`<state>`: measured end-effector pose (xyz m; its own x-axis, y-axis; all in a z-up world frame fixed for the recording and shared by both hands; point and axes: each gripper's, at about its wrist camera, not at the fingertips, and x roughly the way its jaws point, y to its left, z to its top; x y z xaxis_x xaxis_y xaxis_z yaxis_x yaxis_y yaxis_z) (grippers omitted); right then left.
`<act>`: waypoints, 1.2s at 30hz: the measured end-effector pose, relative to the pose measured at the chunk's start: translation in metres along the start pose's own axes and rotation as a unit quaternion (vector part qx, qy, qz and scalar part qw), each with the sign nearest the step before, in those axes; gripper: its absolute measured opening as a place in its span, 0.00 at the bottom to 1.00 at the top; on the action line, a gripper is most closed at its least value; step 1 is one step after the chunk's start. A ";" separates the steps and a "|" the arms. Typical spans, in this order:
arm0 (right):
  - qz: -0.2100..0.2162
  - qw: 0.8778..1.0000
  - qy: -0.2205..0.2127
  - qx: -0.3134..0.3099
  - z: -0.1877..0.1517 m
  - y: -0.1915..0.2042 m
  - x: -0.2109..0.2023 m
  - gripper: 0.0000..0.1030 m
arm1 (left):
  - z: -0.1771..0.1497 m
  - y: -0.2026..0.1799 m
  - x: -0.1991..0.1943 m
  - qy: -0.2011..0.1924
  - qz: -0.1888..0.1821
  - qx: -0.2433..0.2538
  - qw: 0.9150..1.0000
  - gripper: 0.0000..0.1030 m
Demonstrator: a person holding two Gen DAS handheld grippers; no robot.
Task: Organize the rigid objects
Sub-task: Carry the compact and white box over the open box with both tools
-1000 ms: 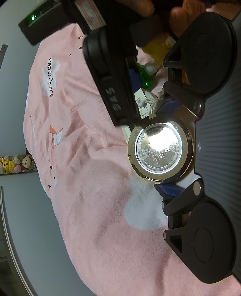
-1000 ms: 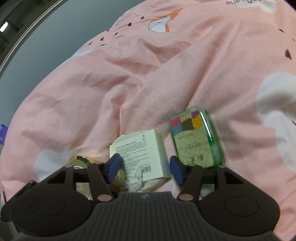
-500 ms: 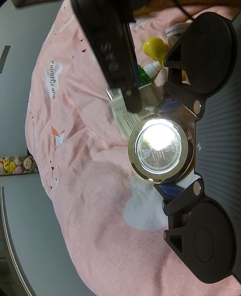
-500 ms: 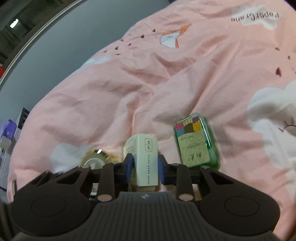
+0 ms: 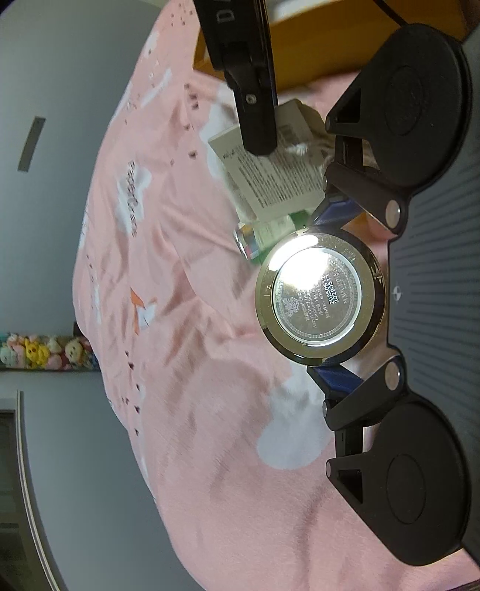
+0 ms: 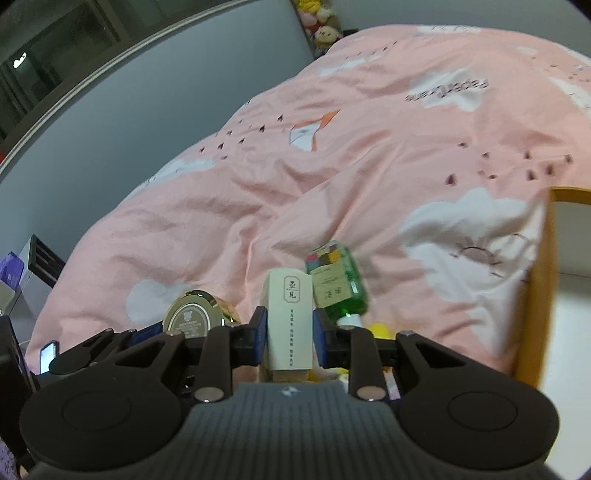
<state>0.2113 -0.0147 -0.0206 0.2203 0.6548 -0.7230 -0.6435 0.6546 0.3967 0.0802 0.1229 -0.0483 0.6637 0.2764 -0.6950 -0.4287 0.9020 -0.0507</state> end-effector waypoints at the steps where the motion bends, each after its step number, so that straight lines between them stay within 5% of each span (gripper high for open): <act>1: -0.002 1.000 -0.006 0.003 -0.001 -0.001 -0.009 0.24 | 0.001 -0.002 -0.003 -0.003 -0.006 0.003 1.000 0.85; 10: -0.016 0.998 -0.053 0.031 -0.014 -0.020 -0.086 0.24 | 0.012 -0.038 -0.035 -0.026 -0.083 0.048 0.995 0.85; 18: -0.037 0.992 -0.098 0.069 -0.031 -0.051 -0.153 0.24 | 0.025 -0.084 -0.054 -0.040 -0.160 0.099 0.981 0.85; 25: -0.075 0.983 -0.130 0.101 -0.043 -0.084 -0.201 0.24 | 0.029 -0.138 -0.062 -0.044 -0.236 0.179 0.954 0.85; 36: -0.148 0.972 -0.116 0.140 -0.061 -0.134 -0.205 0.24 | 0.023 -0.221 -0.028 0.012 -0.286 0.303 0.909 0.85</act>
<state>0.2081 -0.2599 0.0403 0.5463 0.4682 -0.6945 -0.3089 0.8833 0.3526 0.1701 -0.0772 -0.0012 0.6555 -0.2951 -0.6951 0.4025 0.9154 -0.0091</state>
